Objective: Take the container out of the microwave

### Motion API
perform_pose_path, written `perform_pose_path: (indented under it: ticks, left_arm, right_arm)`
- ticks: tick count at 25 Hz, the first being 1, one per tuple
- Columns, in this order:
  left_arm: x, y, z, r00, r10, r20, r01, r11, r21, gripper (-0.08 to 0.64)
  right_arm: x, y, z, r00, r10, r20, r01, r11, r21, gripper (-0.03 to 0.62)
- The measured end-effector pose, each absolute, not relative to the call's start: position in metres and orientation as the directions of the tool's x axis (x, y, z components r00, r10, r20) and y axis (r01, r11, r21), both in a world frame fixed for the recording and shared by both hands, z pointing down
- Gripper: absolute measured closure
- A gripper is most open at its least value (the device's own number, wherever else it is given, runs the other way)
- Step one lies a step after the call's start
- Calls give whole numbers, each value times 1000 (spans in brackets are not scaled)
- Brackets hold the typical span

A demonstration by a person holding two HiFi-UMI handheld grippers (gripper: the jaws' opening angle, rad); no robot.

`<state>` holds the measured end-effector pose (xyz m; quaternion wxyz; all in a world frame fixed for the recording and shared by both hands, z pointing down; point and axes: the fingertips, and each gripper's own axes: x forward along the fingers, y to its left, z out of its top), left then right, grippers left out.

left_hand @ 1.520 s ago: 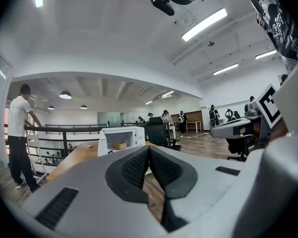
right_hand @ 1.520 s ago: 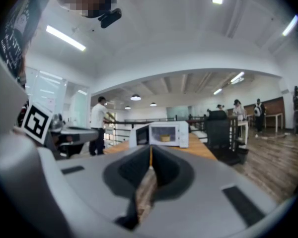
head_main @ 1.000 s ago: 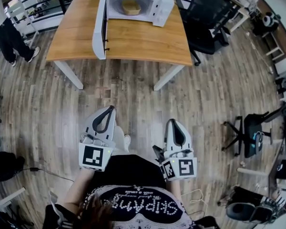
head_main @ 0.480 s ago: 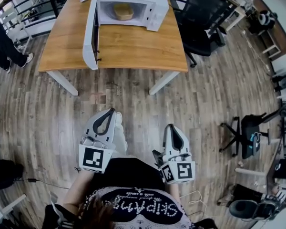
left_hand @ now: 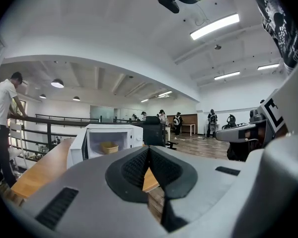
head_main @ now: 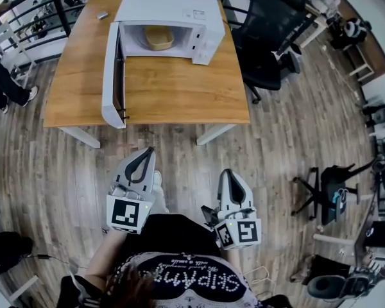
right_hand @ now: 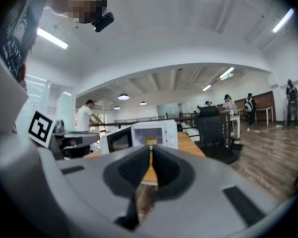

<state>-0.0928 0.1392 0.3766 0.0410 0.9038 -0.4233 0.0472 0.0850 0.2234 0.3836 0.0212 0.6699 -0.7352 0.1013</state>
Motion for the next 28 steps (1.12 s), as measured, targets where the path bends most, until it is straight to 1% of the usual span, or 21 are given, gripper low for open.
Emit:
perform_pose_path:
  ticks: [13, 18, 28]
  left_arm:
    - [-81, 24, 374, 659, -745, 106, -752, -658, 48, 528]
    - [-77, 12, 374, 696, -713, 91, -718, -693, 64, 528]
    - [-82, 8, 375, 705, -704, 83, -709, -699, 94, 528]
  right_arm:
    - [80, 99, 382, -113, -980, 163, -988, 93, -125, 555]
    - [74, 79, 383, -102, -981, 163, -989, 83, -119, 555]
    - [59, 75, 380, -97, -979, 178, -992, 80, -97, 555]
